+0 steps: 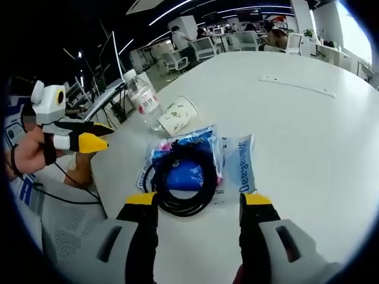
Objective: Arrange the tabletop items into an orderly group along one side of the table until the central work area is clear of visible clutter.
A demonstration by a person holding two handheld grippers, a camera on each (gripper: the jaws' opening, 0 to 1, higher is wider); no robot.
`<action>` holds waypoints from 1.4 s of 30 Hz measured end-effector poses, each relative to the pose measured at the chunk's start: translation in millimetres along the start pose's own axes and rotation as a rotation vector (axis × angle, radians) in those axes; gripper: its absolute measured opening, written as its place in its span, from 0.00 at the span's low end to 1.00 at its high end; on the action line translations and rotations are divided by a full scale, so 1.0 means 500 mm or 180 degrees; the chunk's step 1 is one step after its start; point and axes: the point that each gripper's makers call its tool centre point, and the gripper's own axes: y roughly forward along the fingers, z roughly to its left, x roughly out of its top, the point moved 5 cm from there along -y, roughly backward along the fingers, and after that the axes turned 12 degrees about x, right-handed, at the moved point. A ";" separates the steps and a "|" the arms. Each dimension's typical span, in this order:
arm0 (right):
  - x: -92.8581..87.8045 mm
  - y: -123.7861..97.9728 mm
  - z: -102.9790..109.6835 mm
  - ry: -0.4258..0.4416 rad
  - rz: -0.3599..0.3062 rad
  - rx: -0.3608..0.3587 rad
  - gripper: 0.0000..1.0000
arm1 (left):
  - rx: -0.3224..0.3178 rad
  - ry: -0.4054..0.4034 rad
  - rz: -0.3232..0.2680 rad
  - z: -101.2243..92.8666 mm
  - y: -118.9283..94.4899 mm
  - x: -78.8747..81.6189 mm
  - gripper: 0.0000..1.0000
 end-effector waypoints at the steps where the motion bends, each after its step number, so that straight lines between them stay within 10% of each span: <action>1: 0.003 0.008 -0.002 0.0010 -0.0005 -0.0001 0.51 | -0.0001 -0.0001 -0.0001 0.001 -0.001 0.000 0.47; 42: -0.026 0.074 -0.039 0.0802 -0.0193 -0.0417 0.06 | -0.0001 -0.0085 0.0020 0.019 -0.045 -0.018 0.44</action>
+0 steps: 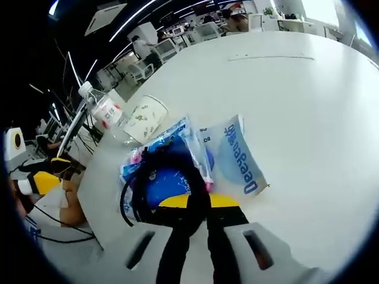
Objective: Arrange the tabletop items into an orderly group along one side of the table until the central work area is clear of visible clutter.
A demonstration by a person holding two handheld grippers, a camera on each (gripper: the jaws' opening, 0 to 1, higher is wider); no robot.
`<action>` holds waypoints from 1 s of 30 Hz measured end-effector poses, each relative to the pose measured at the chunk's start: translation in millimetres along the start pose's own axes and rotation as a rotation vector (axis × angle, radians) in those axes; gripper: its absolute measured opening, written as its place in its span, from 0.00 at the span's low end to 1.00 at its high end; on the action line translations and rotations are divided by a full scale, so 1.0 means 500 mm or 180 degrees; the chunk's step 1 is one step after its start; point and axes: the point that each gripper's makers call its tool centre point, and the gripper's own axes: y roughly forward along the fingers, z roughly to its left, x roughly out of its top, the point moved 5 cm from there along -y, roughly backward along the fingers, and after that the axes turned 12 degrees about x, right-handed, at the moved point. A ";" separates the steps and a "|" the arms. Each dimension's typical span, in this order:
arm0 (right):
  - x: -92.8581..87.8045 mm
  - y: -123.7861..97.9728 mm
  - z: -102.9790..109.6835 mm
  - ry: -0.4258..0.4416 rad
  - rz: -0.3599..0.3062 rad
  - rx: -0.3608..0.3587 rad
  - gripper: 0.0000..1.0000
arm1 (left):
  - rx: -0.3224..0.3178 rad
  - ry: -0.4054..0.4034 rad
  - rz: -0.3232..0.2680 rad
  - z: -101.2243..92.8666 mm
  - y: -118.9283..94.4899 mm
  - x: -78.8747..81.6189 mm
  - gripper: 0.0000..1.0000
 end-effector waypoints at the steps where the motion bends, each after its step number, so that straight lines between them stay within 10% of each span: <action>1: -0.001 0.000 0.000 -0.0009 0.0002 -0.0010 0.06 | 0.0001 0.0005 -0.0005 0.000 0.000 0.002 0.44; 30: 0.071 -0.059 0.038 -0.0514 -0.0324 0.0154 0.04 | -0.0041 -0.0042 -0.0111 -0.006 0.007 0.026 0.47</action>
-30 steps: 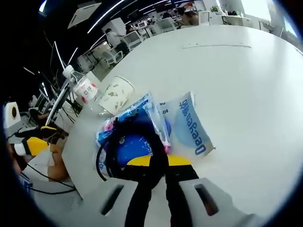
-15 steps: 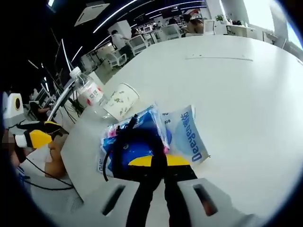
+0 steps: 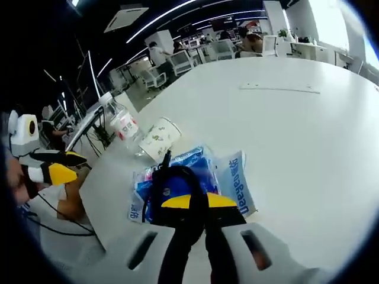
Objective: Arrange the tabletop items into an orderly group along one side of the table until the central work area is clear of visible clutter.
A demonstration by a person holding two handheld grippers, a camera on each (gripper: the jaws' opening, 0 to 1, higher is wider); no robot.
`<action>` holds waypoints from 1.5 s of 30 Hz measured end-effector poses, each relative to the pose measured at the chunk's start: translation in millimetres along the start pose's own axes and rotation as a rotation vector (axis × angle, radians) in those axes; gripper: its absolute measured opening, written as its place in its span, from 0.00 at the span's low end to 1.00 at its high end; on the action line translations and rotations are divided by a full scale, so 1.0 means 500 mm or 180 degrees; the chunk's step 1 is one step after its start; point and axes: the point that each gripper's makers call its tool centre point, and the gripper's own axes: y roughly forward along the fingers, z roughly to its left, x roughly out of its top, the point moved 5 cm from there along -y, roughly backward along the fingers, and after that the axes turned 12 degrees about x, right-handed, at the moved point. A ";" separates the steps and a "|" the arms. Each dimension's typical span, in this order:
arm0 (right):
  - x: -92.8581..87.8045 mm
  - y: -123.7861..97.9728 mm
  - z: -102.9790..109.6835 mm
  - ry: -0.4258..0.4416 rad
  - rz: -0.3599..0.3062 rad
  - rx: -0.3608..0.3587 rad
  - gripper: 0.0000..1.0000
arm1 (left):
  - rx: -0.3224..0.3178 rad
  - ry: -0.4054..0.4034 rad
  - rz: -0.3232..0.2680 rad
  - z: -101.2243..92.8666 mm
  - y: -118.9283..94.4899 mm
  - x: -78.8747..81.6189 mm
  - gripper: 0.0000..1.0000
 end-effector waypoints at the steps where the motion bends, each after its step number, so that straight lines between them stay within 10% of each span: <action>1: 0.005 -0.003 0.000 -0.0042 0.0003 0.0012 0.04 | 0.0003 -0.0007 -0.0005 0.002 -0.001 0.001 0.47; 45: 0.069 -0.141 -0.011 -0.0372 -0.0343 -0.0158 0.02 | -0.0083 0.0053 -0.0027 -0.015 -0.011 0.000 0.47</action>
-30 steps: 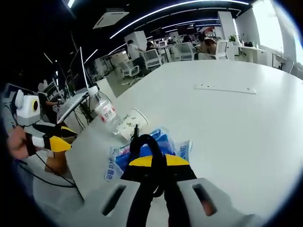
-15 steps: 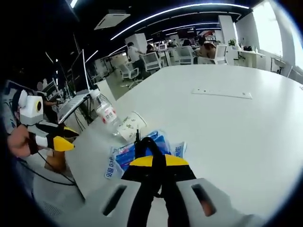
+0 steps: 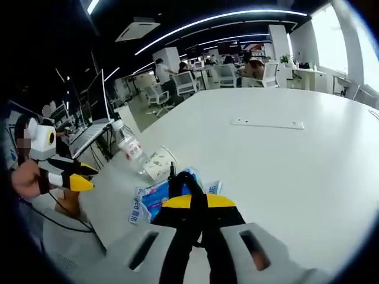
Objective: Arrange the tabletop items into an orderly group along one side of the table until the central work area is clear of visible clutter.
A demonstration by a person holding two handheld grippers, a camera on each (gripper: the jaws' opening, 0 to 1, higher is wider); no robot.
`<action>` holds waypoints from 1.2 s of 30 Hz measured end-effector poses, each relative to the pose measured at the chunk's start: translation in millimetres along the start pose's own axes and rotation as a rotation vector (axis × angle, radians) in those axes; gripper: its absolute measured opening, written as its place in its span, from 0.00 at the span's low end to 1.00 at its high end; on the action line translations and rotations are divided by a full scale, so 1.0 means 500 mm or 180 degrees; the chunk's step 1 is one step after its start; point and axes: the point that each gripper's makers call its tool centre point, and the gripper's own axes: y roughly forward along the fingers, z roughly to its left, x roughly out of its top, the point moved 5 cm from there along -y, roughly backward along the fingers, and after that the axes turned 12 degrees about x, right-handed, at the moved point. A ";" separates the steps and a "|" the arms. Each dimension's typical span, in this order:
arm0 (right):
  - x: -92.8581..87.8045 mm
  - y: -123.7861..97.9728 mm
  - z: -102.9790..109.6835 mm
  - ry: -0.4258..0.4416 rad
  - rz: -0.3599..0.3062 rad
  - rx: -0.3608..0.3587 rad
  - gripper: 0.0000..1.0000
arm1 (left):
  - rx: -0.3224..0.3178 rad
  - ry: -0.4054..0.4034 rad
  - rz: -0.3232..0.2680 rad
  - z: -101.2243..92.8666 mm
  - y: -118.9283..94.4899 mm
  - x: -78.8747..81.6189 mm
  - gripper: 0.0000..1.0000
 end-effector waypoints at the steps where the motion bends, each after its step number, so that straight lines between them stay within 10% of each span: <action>1: 0.001 -0.006 -0.003 0.0006 -0.0008 -0.0019 0.02 | -0.0004 0.0003 -0.0002 -0.001 0.001 0.000 0.47; 36: -0.095 -0.182 -0.172 0.0637 -0.0228 -0.0682 0.03 | -0.0035 0.0118 0.0073 -0.035 0.020 0.011 0.47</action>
